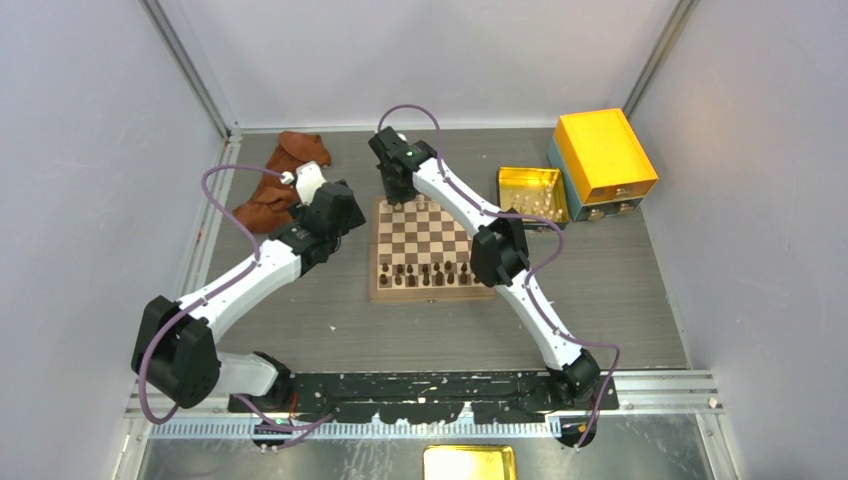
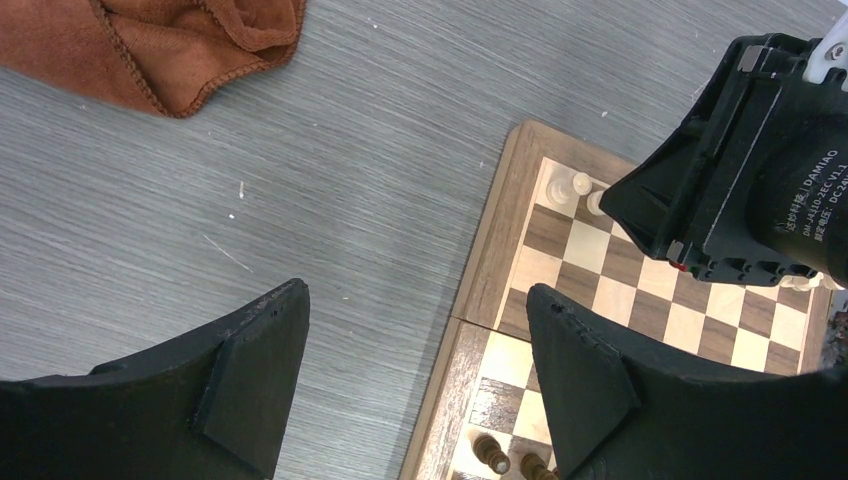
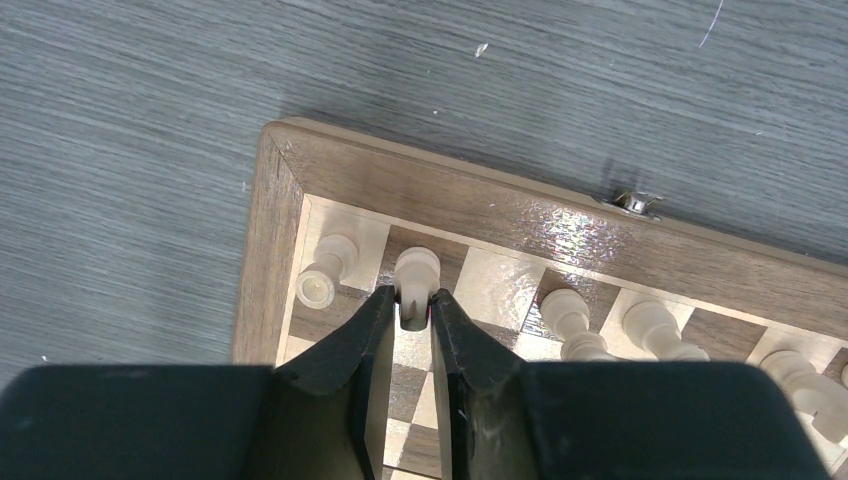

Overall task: Set up the chess pieces on the board
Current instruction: Place the chess piece on the chessboard.

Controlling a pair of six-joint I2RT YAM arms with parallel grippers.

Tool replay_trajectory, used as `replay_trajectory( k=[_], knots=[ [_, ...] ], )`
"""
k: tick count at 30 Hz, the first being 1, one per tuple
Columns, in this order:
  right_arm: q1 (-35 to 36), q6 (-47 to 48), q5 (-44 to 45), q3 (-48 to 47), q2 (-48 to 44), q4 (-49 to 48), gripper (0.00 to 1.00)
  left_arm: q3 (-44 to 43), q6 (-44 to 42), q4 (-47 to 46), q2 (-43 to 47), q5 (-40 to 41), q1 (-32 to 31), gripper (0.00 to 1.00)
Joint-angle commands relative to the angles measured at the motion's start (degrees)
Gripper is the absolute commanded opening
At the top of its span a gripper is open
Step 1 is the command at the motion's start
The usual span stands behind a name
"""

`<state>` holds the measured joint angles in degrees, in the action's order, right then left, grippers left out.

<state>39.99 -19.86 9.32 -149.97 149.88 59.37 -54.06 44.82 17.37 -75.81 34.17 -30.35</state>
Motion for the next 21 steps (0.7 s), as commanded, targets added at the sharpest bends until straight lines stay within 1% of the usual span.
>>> replay_trajectory(
  k=[1,21],
  knots=[
    [-0.1,-0.6,0.2,-0.4,-1.7,-1.7,0.26,-0.9,0.6,-2.8,-0.2,0.3,0.2,0.8],
    [-0.1,-0.8,0.4,0.9,-3.2,-2.6,0.3,-1.1,0.4,-2.5,-0.4,-0.1,0.2,0.81]
  ],
)
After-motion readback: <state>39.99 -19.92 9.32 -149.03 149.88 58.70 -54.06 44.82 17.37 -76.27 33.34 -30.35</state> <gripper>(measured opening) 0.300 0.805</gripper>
